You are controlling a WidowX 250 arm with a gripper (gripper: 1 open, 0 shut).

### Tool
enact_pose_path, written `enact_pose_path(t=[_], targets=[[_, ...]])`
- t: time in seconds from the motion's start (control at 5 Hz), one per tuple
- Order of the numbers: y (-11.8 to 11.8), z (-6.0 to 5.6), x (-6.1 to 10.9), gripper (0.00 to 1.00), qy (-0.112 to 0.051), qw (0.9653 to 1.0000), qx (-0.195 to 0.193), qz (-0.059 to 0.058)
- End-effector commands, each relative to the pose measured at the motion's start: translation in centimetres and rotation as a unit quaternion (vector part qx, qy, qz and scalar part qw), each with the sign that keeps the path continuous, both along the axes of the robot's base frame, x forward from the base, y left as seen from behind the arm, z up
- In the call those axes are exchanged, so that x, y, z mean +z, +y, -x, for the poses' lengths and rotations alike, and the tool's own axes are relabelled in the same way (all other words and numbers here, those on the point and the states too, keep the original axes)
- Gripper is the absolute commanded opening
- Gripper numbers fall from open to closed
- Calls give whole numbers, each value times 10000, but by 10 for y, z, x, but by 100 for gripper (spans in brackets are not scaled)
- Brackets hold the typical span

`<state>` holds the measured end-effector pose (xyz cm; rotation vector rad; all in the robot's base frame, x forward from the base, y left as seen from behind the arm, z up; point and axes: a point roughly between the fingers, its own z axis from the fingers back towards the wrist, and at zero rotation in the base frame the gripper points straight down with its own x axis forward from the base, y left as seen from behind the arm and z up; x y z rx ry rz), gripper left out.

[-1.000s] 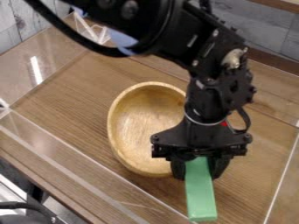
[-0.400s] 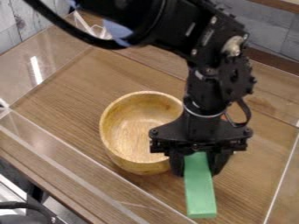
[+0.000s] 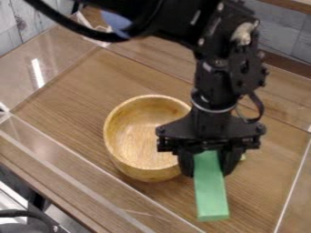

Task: Remove the green stick from the brown bowl and put it on the table

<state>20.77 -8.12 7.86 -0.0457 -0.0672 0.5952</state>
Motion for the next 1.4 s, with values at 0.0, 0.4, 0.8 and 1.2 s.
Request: enact_pose_path(t=[0.0, 0.4, 0.8, 1.2], targets=[[-2, -13, 23, 0, -297, 9994, 92, 180], [-2, -16, 34, 0, -296, 9991, 160, 273], [-2, -18, 43, 0, -287, 9987, 223, 361], [-7, -19, 44, 0, -232, 9984, 319, 404]])
